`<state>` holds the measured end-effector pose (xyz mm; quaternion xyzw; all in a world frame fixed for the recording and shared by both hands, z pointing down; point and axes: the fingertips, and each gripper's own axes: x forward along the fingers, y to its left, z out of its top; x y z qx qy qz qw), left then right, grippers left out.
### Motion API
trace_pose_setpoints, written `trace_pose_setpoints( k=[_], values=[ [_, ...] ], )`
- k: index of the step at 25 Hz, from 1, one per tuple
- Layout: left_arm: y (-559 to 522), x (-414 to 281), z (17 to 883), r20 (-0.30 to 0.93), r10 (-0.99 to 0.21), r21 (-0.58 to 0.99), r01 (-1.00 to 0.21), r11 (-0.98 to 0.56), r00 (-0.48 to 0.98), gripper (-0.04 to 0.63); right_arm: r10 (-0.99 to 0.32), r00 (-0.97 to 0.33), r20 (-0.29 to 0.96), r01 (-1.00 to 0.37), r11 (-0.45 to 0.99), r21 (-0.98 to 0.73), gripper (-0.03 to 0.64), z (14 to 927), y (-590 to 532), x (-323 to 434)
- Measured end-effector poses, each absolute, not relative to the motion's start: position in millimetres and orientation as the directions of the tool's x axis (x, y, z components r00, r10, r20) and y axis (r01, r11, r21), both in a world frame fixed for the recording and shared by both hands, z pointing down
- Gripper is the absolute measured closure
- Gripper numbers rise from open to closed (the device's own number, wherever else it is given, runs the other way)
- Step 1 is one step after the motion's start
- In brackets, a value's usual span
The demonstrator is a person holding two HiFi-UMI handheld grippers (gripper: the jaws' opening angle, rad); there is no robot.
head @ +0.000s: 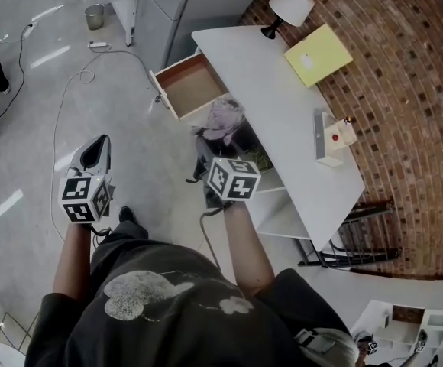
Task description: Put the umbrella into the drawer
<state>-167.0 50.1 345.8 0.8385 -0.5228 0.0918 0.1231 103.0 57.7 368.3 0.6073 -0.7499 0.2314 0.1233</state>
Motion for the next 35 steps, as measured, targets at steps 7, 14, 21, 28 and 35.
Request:
trace_pose_setpoints(
  k=[7,14,21,28,35],
  values=[
    [-24,-199,363,0.341,-0.783,0.160,-0.853,-0.497,0.520,0.586,-0.844,-0.145,0.517,-0.980,0.050,-0.192,0.371,379,6,77],
    [-64,-210,382,0.362,-0.747,0.186,-0.828,-0.529,0.558,0.586,-0.818,-0.103,0.566,-0.984,0.000,-0.179,0.371,401,-12,67],
    [-96,-200,389,0.367,-0.744,0.170,-0.827,-0.537,0.558,0.586,-0.814,-0.113,0.570,-0.982,0.002,-0.191,0.371,416,-49,72],
    [-138,-192,399,0.403,-0.763,0.112,-0.854,-0.508,0.506,0.586,-0.799,-0.185,0.573,-0.970,0.053,-0.238,0.371,441,-123,83],
    [-191,-158,424,0.475,-0.757,0.110,-0.884,-0.454,0.448,0.586,-0.745,-0.267,0.611,-0.956,0.125,-0.266,0.371,474,-205,99]
  ],
)
